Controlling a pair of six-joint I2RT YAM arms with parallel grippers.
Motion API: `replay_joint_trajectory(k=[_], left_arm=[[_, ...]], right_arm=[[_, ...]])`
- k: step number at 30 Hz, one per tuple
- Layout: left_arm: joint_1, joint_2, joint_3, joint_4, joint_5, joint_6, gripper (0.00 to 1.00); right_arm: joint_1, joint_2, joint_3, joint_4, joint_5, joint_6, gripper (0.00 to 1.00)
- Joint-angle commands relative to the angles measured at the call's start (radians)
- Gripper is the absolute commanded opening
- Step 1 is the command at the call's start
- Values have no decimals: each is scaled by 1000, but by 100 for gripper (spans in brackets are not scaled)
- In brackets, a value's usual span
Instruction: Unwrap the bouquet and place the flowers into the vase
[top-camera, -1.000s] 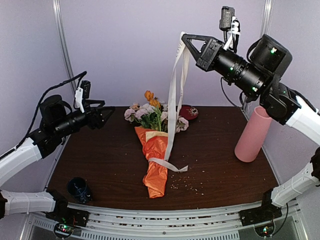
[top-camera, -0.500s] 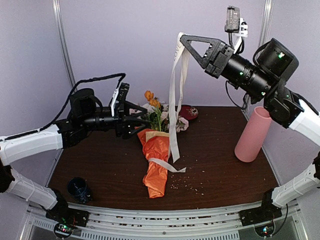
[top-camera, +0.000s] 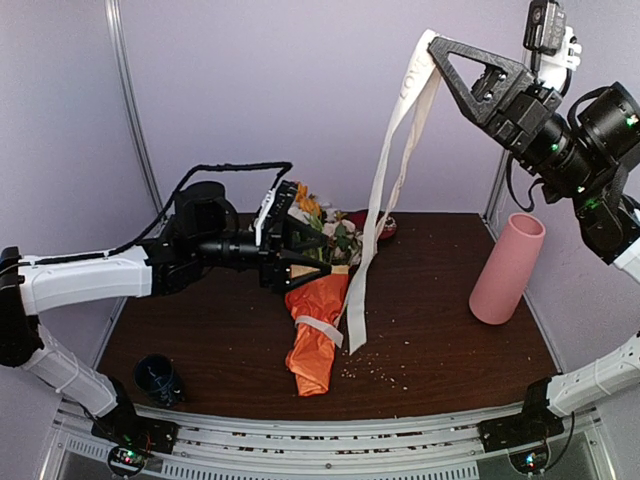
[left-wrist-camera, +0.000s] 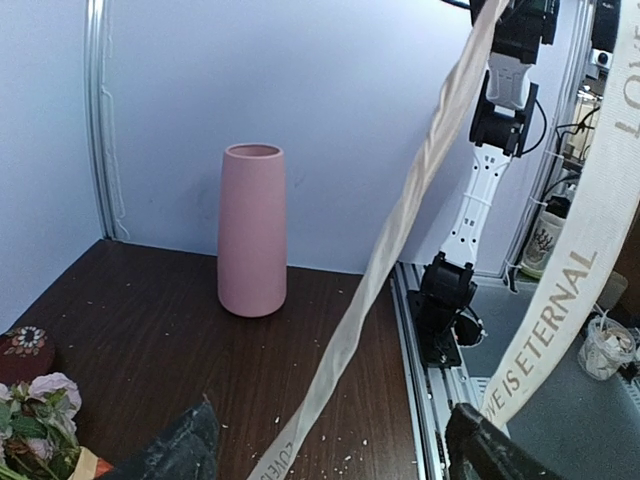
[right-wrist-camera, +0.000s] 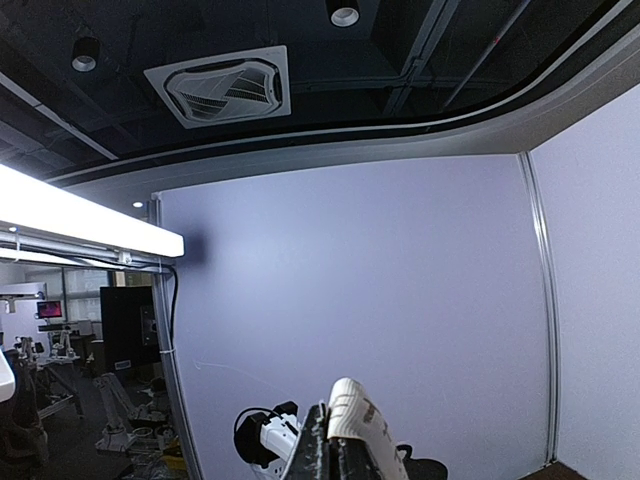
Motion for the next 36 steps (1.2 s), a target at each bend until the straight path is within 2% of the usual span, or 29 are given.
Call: replay_joint_trajectory(k=[1, 8, 14, 36], left_arm=[[-42, 61, 54, 38, -12, 45, 81], [-96, 158, 101, 38, -37, 51, 78], [-100, 197, 109, 54, -82, 38, 74], [-145, 275, 161, 102, 21, -14, 74]], right_arm=[[-3, 18, -10, 31, -44, 28, 0], [-3, 21, -37, 58, -45, 43, 0], [-3, 21, -48, 59, -44, 50, 0], [-3, 35, -50, 50, -45, 47, 0]])
